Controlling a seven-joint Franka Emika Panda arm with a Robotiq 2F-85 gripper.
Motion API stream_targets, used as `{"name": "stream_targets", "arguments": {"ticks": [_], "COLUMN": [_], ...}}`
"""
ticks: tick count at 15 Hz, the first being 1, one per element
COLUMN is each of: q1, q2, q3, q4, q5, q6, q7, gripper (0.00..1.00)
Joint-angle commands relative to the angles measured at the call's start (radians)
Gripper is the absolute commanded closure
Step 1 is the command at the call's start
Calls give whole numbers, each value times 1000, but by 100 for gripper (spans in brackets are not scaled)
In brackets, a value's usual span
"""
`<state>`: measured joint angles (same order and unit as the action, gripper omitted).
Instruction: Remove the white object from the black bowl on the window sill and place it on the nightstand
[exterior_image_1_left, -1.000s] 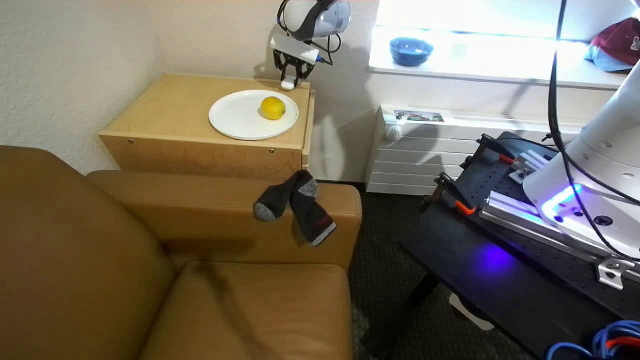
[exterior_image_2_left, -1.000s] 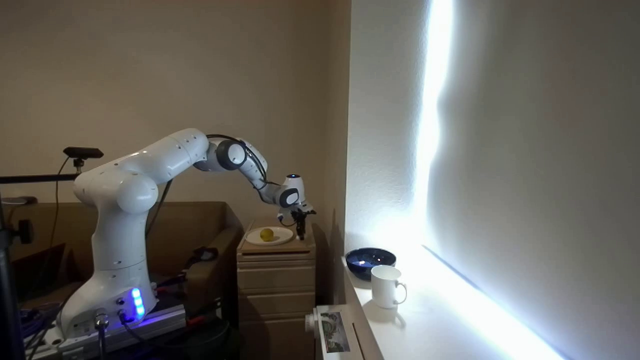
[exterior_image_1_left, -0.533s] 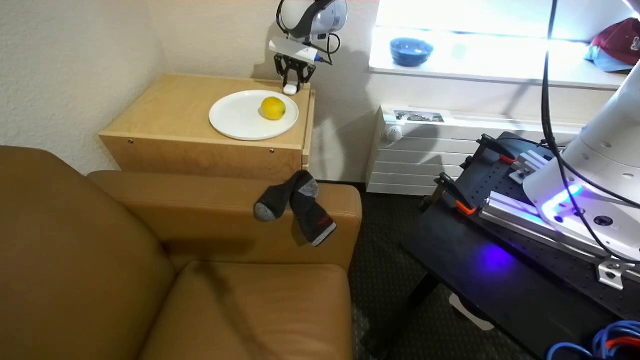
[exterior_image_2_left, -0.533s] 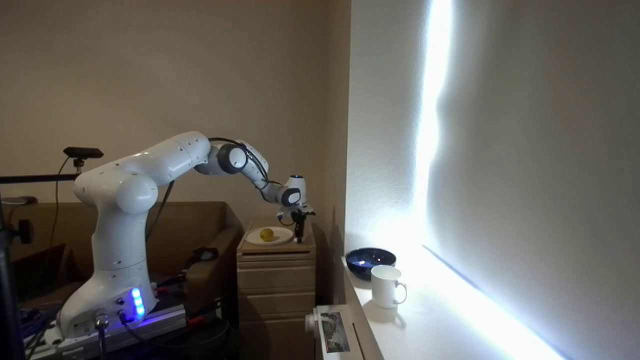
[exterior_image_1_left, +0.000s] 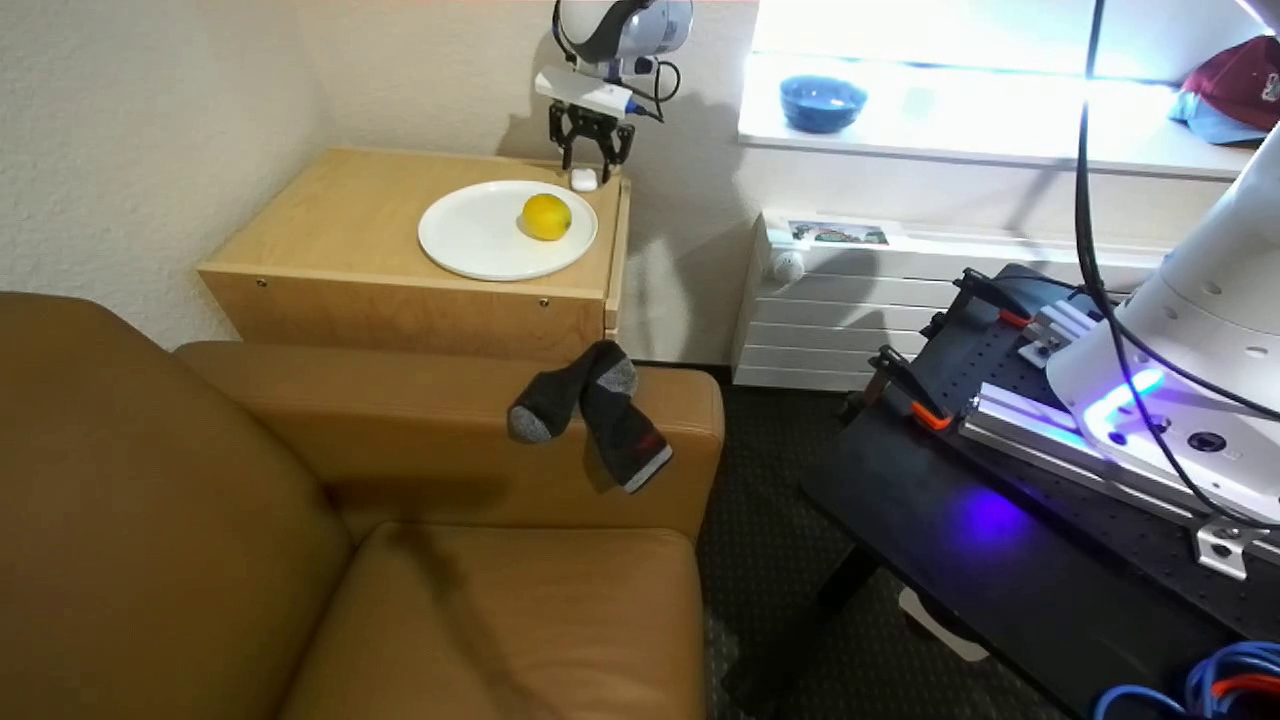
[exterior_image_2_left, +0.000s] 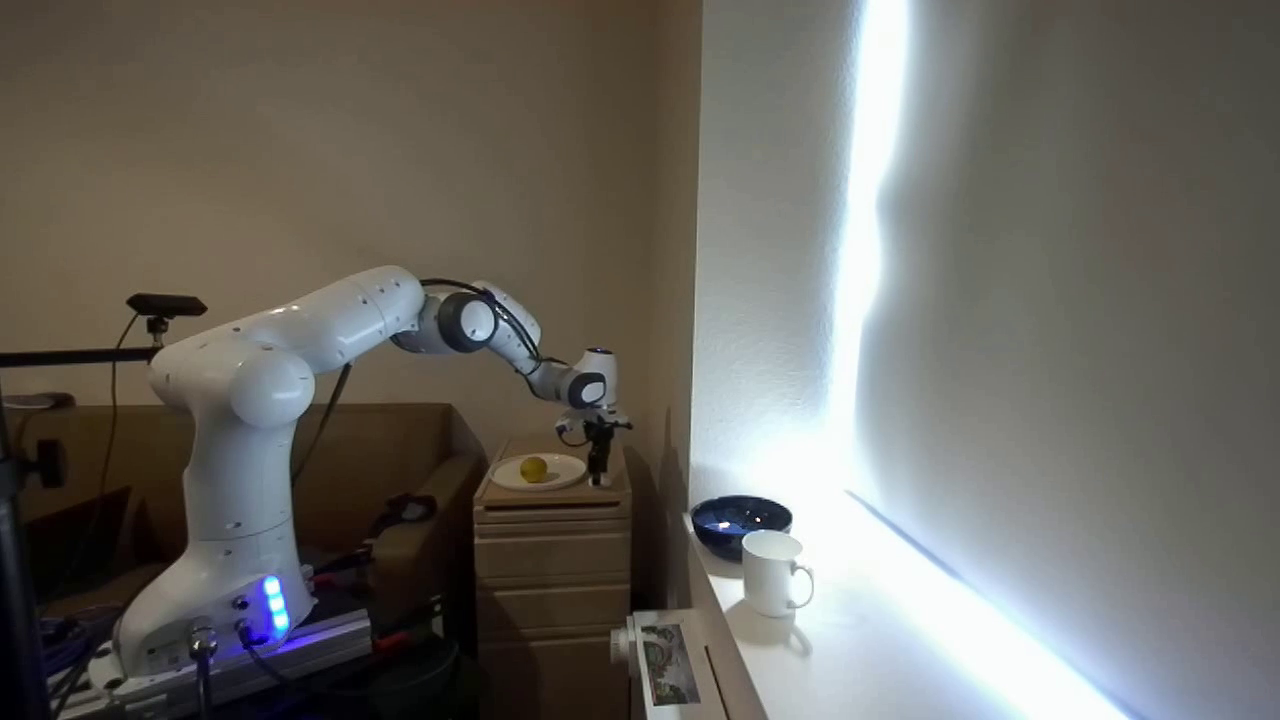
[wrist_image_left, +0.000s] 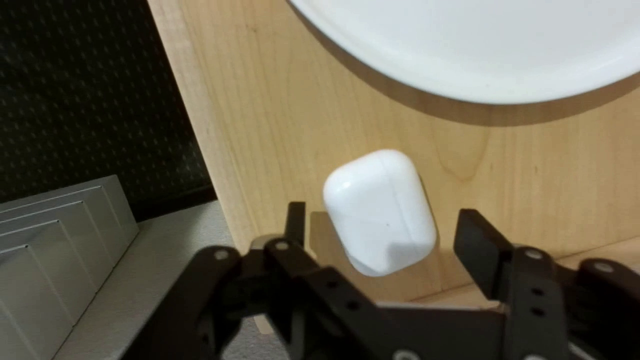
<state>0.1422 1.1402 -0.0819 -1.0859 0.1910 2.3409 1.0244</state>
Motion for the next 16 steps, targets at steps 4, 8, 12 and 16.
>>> {"name": "stream_targets", "arguments": {"ticks": [4, 8, 12, 16], "q1": [-30, -53, -92, -71], "q2": [-87, -280, -478, -494], "q3": [25, 68, 145, 133], "q4": [-42, -192, -351, -312], "q5": [-5, 11, 71, 118], "q6": [-63, -141, -137, -149], "q7": [-15, -126, -346, -399], "gripper": [0, 0, 0, 0]}}
